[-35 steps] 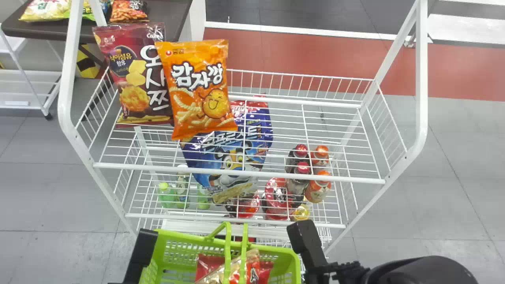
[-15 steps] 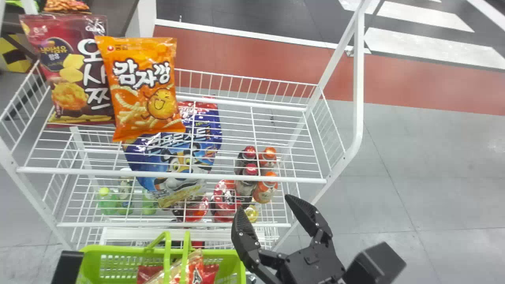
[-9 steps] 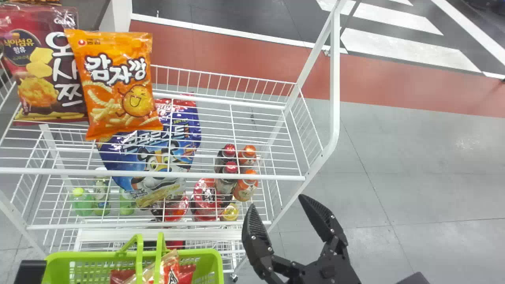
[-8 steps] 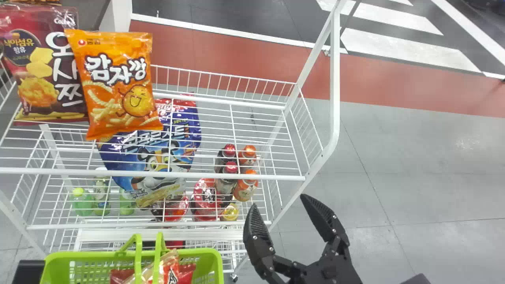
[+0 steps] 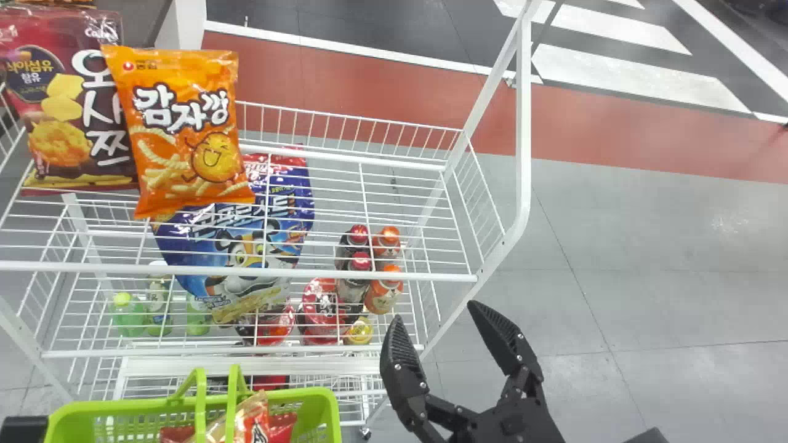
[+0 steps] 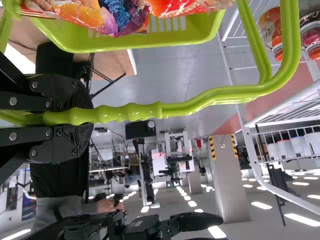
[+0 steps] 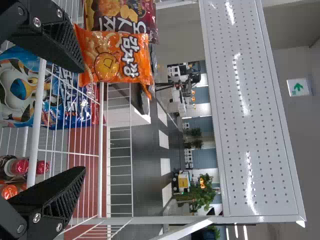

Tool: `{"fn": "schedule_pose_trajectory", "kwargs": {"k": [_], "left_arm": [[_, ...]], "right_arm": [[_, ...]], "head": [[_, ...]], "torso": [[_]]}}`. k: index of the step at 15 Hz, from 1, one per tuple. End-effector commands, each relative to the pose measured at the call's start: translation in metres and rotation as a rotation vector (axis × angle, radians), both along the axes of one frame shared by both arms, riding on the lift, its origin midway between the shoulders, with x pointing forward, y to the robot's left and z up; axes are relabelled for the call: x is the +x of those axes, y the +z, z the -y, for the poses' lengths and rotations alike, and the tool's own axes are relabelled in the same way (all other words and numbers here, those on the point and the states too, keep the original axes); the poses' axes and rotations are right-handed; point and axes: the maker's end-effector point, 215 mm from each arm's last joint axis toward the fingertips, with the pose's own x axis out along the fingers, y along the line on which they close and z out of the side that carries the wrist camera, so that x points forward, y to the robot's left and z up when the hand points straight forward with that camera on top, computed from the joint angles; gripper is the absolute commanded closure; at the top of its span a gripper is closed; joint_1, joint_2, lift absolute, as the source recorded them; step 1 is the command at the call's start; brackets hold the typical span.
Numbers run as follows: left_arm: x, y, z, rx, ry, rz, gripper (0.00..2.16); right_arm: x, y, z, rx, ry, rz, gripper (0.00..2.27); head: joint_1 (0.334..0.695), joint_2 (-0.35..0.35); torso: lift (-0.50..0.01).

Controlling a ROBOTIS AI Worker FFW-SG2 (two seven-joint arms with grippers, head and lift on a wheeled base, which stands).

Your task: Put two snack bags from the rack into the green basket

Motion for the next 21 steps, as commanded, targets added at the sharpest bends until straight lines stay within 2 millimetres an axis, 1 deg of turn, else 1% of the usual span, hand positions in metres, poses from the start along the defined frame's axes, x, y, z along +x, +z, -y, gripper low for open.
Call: {"fn": "schedule_pose_trajectory", "kwargs": {"k": [1,3,6,11,14,17,21], "left_arm": [[0.002,0.001,-0.004,0.003,0.012,0.006,2.13],[0.002,0.001,-0.008,0.001,0.022,0.003,2.13],[0.001,0.002,-0.007,-0.003,0.023,0.0,2.13],[0.001,0.002,-0.006,-0.007,0.027,0.001,2.13],[-0.003,0.004,-0.005,-0.016,0.024,-0.003,2.13],[-0.004,0.004,-0.006,-0.017,0.027,-0.007,2.13],[-0.005,0.005,-0.004,-0.023,0.027,-0.009,2.13]], "right_arm": [[0.001,0.003,0.0,0.0,0.001,0.006,0.13],[0.001,0.003,-0.003,0.004,0.005,0.007,0.13],[0.0,0.003,-0.007,0.008,0.011,0.005,0.13],[-0.004,0.005,-0.006,0.008,0.008,0.016,0.13],[-0.005,0.005,-0.007,0.004,0.011,0.015,0.13],[-0.006,0.008,-0.012,0.002,0.02,0.026,0.13],[-0.01,0.016,-0.014,0.005,0.031,0.051,0.13]], "head": [[0.695,-0.35],[0.695,-0.35],[0.695,-0.348],[0.695,-0.347],[0.695,-0.35],[0.695,-0.35],[0.695,-0.341]], "torso": [[-0.007],[-0.007],[-0.007],[-0.007],[-0.007],[-0.007],[-0.007]]}}
